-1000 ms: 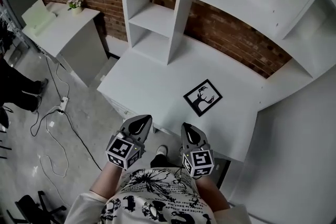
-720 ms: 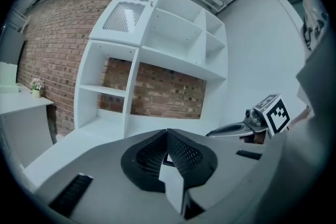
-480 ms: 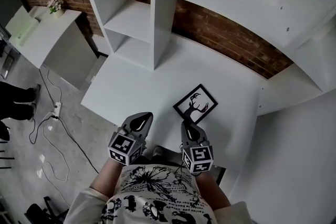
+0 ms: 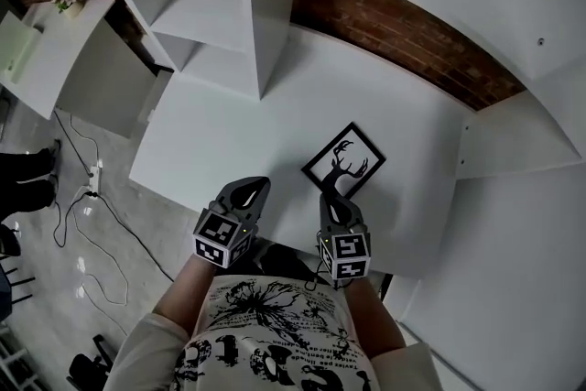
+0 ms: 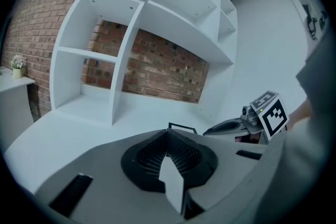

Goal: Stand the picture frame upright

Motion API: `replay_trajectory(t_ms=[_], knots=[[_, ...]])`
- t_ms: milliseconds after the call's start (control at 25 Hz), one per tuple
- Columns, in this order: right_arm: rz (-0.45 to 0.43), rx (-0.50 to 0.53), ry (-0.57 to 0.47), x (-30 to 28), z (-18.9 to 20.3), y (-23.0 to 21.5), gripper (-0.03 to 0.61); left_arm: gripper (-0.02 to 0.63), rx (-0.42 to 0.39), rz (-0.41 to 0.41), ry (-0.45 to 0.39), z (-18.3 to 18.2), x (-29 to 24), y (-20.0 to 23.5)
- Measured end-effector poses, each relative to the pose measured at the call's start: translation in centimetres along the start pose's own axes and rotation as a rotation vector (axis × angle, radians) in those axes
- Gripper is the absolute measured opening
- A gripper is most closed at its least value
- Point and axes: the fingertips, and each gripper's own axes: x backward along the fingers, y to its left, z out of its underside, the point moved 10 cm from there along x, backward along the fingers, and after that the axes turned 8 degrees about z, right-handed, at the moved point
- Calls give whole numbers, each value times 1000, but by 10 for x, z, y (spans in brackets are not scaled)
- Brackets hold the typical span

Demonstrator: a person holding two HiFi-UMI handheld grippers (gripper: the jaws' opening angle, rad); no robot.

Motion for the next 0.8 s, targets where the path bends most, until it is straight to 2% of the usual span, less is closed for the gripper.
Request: replay_trajectory(t_ms=[200,360,440,560,680,800], knots=[[23,59,95,-32,15,-1,5,5,51,24,62,12,-16,21],[9,143,182,-58,19,-5,6,6,40,20,101,17,-27,34],[-5,171,217,-68,23,-10,64,5,46,21,114,21,-32,36],[-19,200,253,-81,24,-16,72,5,64,27,124,26,-39,38],[-43,219,304,-91,28,-20,118,6,62,37,142,31,-43,37],[-55,244,349,-96,34,-19,127,6,54,40,165,36,-42,38]])
